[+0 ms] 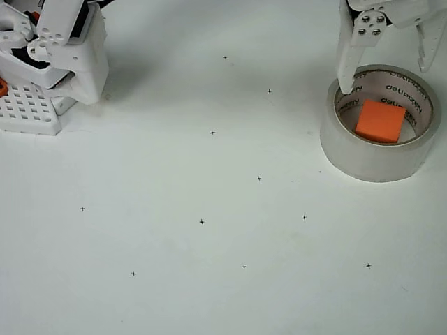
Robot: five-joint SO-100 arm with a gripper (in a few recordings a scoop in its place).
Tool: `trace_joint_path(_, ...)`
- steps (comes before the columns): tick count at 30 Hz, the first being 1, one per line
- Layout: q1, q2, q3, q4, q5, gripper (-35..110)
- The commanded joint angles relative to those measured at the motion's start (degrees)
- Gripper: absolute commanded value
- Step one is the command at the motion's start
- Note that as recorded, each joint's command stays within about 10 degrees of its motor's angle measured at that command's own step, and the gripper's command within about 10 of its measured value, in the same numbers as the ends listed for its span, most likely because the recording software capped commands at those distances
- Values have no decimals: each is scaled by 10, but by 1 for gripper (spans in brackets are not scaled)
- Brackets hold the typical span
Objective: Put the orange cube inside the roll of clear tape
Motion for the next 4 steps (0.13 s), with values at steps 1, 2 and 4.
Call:
trace_joint_path(1, -6, 26, -44, 8, -6, 41)
trace_joint_path(2, -5, 25, -45, 8, -7, 41)
trace_joint_path(4, -5, 25, -46, 8, -8, 41)
